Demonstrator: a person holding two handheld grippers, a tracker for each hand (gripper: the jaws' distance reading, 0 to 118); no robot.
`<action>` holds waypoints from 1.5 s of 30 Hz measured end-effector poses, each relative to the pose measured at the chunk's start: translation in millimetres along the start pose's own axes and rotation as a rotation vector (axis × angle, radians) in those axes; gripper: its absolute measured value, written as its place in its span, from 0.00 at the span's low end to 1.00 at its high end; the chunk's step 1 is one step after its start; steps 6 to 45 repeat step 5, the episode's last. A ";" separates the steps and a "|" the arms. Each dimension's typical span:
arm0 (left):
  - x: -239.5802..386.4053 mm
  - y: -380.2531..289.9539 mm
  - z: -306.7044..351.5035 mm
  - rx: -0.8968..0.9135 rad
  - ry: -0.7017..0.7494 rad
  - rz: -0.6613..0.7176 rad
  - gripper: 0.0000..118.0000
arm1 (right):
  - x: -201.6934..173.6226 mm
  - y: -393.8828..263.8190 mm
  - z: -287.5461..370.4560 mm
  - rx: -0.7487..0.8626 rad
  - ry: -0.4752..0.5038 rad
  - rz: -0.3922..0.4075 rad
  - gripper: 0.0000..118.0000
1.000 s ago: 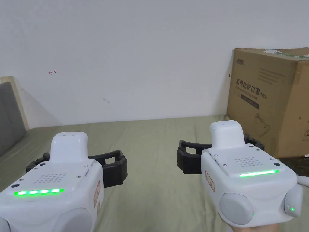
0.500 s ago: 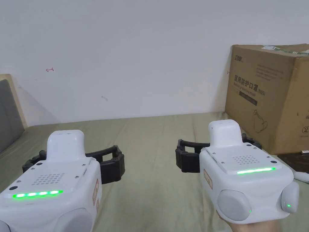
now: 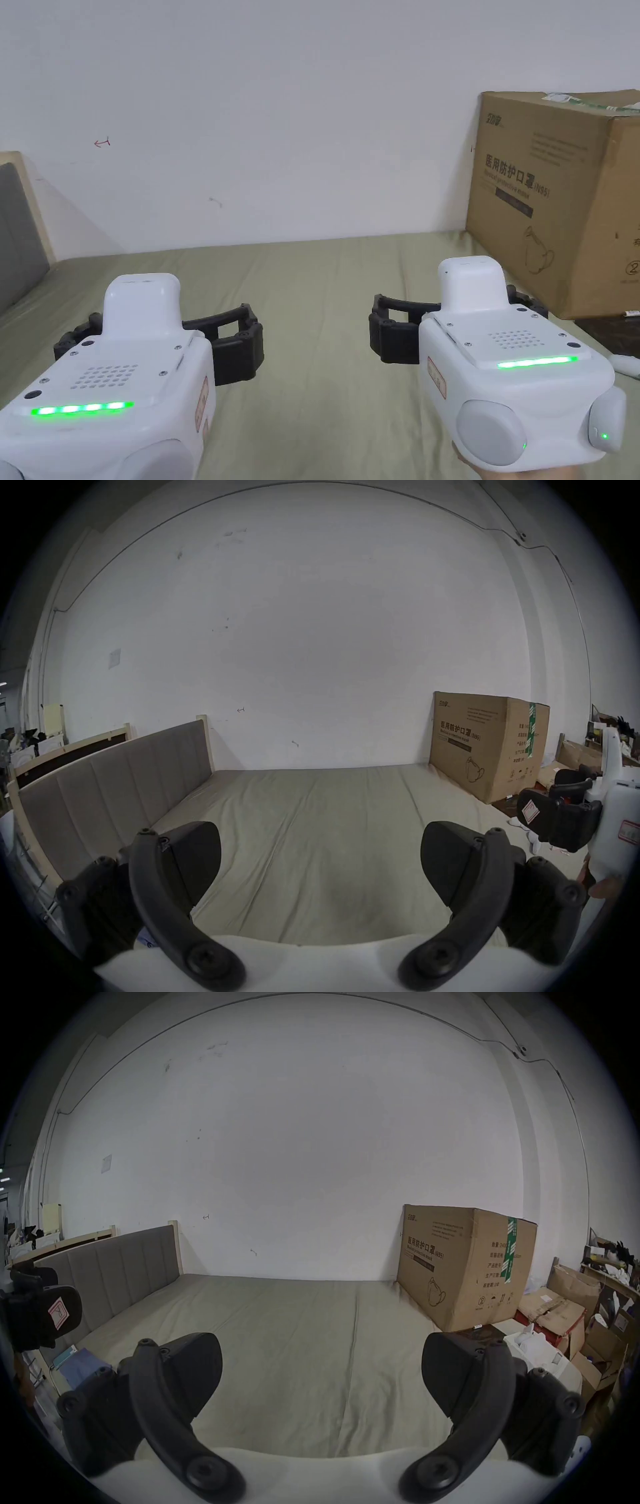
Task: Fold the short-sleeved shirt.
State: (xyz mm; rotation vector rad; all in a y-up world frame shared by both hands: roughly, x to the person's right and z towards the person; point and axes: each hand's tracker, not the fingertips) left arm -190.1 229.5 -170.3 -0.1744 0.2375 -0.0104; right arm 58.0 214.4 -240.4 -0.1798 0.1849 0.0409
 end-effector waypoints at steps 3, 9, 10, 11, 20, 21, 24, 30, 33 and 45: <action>0.4 -0.1 0.3 0.007 0.007 -0.006 0.98 | -0.4 1.1 0.6 0.001 0.001 -0.003 0.98; -0.6 0.7 0.3 0.005 0.007 0.016 0.98 | -0.9 1.2 1.0 0.003 -0.002 0.002 0.98; -0.6 0.7 0.3 0.005 0.007 0.016 0.98 | -0.9 1.2 1.0 0.003 -0.002 0.002 0.98; -0.6 0.7 0.3 0.005 0.007 0.016 0.98 | -0.9 1.2 1.0 0.003 -0.002 0.002 0.98; -0.6 0.7 0.3 0.005 0.007 0.016 0.98 | -0.9 1.2 1.0 0.003 -0.002 0.002 0.98; -0.6 0.7 0.3 0.005 0.007 0.016 0.98 | -0.9 1.2 1.0 0.003 -0.002 0.002 0.98; -0.6 0.7 0.3 0.005 0.007 0.016 0.98 | -0.9 1.2 1.0 0.003 -0.002 0.002 0.98; -0.6 0.7 0.3 0.005 0.007 0.016 0.98 | -0.9 1.2 1.0 0.003 -0.002 0.002 0.98; -0.6 0.7 0.3 0.005 0.007 0.016 0.98 | -0.9 1.2 1.0 0.003 -0.002 0.002 0.98; -0.6 0.7 0.3 0.005 0.007 0.016 0.98 | -0.9 1.2 1.0 0.003 -0.002 0.002 0.98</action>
